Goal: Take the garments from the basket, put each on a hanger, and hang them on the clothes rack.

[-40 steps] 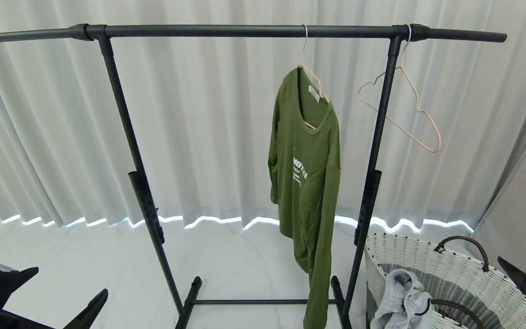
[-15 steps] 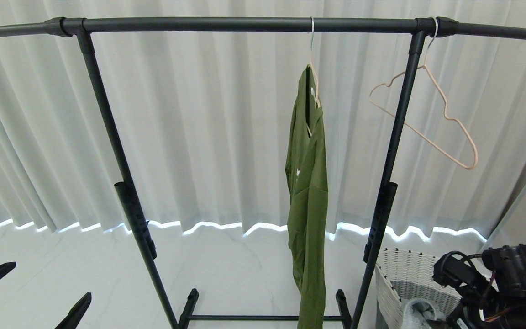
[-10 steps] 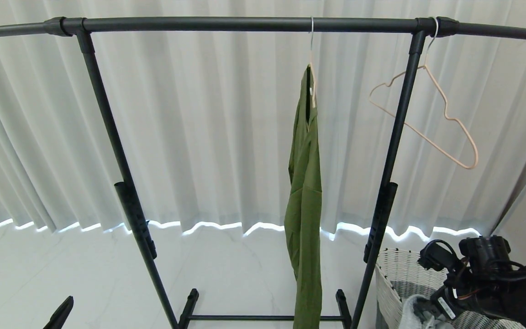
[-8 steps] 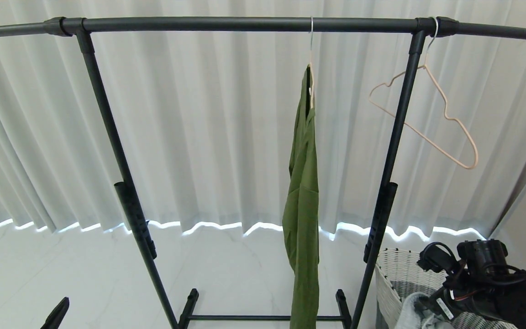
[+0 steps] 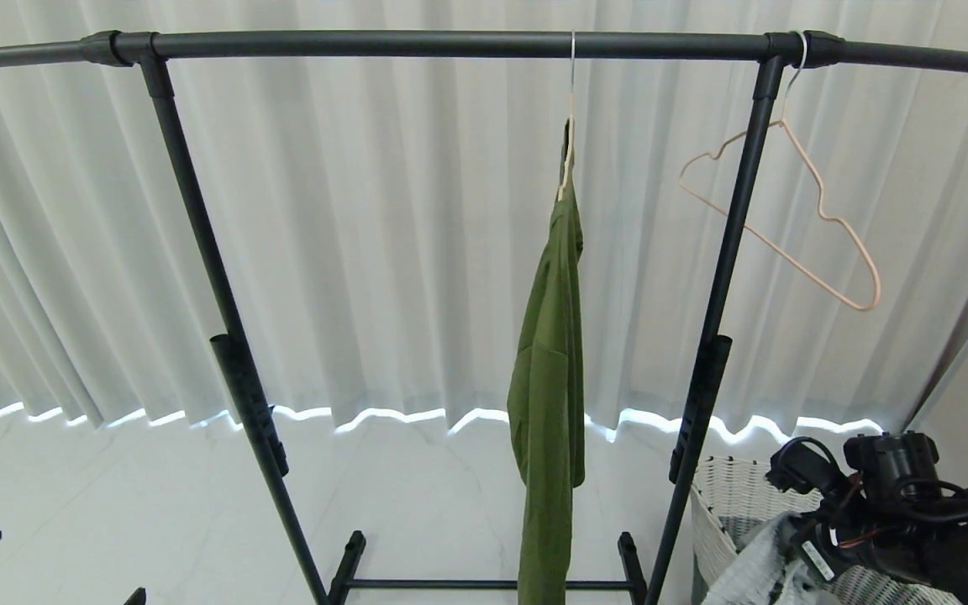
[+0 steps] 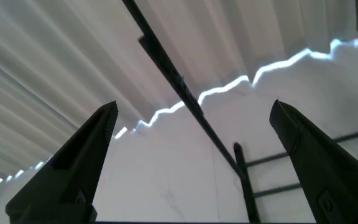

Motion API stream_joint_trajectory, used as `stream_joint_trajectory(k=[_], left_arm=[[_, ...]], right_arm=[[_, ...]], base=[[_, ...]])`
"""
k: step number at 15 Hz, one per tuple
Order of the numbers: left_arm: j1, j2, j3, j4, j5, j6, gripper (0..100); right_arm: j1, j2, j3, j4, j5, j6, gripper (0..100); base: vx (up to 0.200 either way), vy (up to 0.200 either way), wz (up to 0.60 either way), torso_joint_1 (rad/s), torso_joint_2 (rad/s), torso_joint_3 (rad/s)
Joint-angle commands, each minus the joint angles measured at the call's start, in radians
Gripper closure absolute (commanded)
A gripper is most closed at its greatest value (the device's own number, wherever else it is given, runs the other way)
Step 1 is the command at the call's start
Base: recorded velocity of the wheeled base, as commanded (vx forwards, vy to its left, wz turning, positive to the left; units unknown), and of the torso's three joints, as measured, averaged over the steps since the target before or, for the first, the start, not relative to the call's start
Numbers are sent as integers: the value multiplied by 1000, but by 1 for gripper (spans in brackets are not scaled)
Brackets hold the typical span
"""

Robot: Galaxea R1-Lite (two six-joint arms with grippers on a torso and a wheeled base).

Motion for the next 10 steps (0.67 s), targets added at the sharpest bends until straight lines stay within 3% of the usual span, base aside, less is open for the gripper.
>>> stream_joint_trajectory(k=[1, 4, 6, 8, 10], left_arm=[[0, 1, 8, 6, -45, -41, 0], [-2, 13, 8, 63, -151, -110, 0], [0, 39, 7, 78, -219, -147, 0], [1, 94, -18, 78, -219, -202, 0], [4, 120, -56, 78, -213, -205, 0]], right_arm=[[53, -255, -93, 228, -44, -1, 100], [113, -524, -360, 675, -96, 0, 100], [142, -640, -550, 897, -145, 0, 100], [194, -689, -682, 1009, -179, 0, 100], [227, -694, -723, 1017, -182, -1, 100]], base=[[0, 0, 0, 0, 0, 0], [0, 0, 0, 0, 0, 0], [0, 0, 0, 0, 0, 0], [0, 0, 0, 0, 0, 0], [0, 0, 0, 0, 0, 0]])
